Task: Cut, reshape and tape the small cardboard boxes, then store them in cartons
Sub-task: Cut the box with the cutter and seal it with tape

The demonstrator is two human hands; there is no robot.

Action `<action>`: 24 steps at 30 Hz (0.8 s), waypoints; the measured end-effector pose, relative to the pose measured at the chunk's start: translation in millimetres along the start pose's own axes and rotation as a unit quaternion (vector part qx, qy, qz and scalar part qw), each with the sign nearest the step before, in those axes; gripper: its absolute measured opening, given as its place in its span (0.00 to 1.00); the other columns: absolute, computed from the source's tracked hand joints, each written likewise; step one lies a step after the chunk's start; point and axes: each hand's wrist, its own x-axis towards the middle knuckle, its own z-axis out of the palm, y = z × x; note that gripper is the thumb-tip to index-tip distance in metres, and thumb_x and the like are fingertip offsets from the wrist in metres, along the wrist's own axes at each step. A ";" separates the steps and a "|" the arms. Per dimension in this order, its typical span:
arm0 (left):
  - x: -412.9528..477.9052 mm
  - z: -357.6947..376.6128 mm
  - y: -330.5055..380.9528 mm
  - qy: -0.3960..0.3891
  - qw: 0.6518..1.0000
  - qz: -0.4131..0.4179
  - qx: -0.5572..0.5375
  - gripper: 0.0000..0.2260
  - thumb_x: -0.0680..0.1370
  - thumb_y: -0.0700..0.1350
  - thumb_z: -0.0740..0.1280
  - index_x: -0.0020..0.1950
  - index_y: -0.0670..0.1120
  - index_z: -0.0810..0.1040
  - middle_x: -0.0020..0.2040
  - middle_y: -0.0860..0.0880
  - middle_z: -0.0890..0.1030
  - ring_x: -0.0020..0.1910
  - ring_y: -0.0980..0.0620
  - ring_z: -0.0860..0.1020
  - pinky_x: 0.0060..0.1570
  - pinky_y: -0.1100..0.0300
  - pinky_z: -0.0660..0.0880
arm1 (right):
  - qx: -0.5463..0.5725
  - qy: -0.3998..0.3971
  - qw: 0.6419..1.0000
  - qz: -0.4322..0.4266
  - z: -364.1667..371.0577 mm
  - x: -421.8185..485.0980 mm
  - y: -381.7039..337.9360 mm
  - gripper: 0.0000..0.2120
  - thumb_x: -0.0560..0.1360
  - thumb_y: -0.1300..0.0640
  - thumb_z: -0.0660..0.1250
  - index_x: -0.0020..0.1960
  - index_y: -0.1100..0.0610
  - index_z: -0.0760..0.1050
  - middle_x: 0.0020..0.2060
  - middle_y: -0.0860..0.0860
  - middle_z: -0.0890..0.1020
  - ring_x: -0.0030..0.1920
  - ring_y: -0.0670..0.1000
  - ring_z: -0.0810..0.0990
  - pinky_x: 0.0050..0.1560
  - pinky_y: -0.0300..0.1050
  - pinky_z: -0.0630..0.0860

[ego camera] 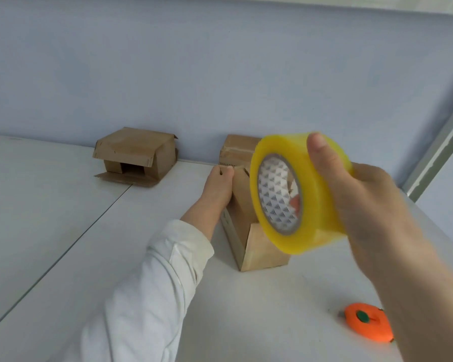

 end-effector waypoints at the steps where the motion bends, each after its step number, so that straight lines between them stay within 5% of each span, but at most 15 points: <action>1: 0.8 -0.1 1.0 0.000 1.000 -0.001 0.004 0.09 0.81 0.47 0.53 0.56 0.45 0.70 0.53 0.46 0.72 0.51 0.49 0.70 0.50 0.57 0.67 | -0.032 -0.004 0.999 0.014 -4.9 -8.2 -3.1 0.26 0.49 0.27 0.58 0.32 0.44 0.80 0.28 0.47 0.83 0.31 0.47 0.81 0.38 0.44 0.77; 4: 1.6 -1.7 0.4 -0.004 1.000 -0.006 0.011 0.12 0.81 0.48 0.53 0.59 0.44 0.70 0.54 0.45 0.72 0.52 0.48 0.71 0.53 0.54 0.69 | -0.132 -0.006 0.989 0.065 -15.3 -30.4 10.0 0.42 0.48 0.25 0.54 0.39 0.61 0.79 0.32 0.55 0.82 0.37 0.57 0.82 0.39 0.47 0.75; 9: 0.7 -1.9 -1.5 -0.014 0.999 0.003 0.028 0.09 0.82 0.49 0.52 0.51 0.47 0.70 0.51 0.46 0.73 0.51 0.48 0.72 0.55 0.54 0.69 | -0.153 -0.012 0.981 0.115 -5.9 -52.2 42.2 0.40 0.55 0.29 0.53 0.40 0.64 0.79 0.34 0.60 0.82 0.39 0.60 0.80 0.38 0.48 0.75; 12: 1.3 -6.9 1.5 0.014 0.989 0.066 0.130 0.13 0.82 0.47 0.54 0.64 0.46 0.68 0.63 0.43 0.73 0.60 0.46 0.71 0.58 0.55 0.67 | -0.117 -0.011 0.987 0.108 -3.7 -54.8 46.4 0.35 0.57 0.30 0.54 0.38 0.61 0.78 0.27 0.51 0.81 0.32 0.49 0.80 0.31 0.39 0.72; 14: -1.7 -11.9 9.4 0.050 0.938 0.169 0.299 0.17 0.82 0.46 0.56 0.71 0.45 0.65 0.70 0.43 0.67 0.70 0.44 0.62 0.68 0.54 0.59 | -0.090 -0.018 0.990 0.109 -2.8 -55.7 44.5 0.31 0.59 0.32 0.55 0.38 0.59 0.77 0.22 0.43 0.79 0.25 0.40 0.77 0.23 0.29 0.68; 17: -20.5 0.8 23.9 -0.059 0.882 0.249 0.397 0.21 0.81 0.52 0.54 0.72 0.44 0.65 0.74 0.45 0.61 0.75 0.46 0.51 0.73 0.52 0.48 | -0.077 -0.034 0.992 0.096 -2.3 -54.7 46.1 0.28 0.60 0.34 0.55 0.36 0.59 0.75 0.18 0.41 0.76 0.22 0.37 0.74 0.22 0.28 0.65; 20: -30.2 13.5 22.8 -0.141 0.825 0.226 0.499 0.24 0.81 0.59 0.48 0.74 0.51 0.60 0.77 0.48 0.51 0.76 0.50 0.46 0.73 0.50 0.41 | -0.055 -0.039 0.994 0.087 -2.6 -54.0 52.4 0.26 0.61 0.34 0.56 0.34 0.58 0.74 0.18 0.43 0.76 0.21 0.38 0.73 0.21 0.28 0.64; 24: -26.2 10.7 26.0 -0.162 0.810 0.202 0.526 0.25 0.80 0.59 0.50 0.76 0.53 0.54 0.78 0.51 0.46 0.76 0.53 0.44 0.72 0.53 0.40 | -0.002 -0.078 0.991 0.104 -9.0 -60.7 67.3 0.25 0.59 0.36 0.59 0.42 0.55 0.77 0.29 0.45 0.83 0.28 0.39 0.80 0.27 0.28 0.71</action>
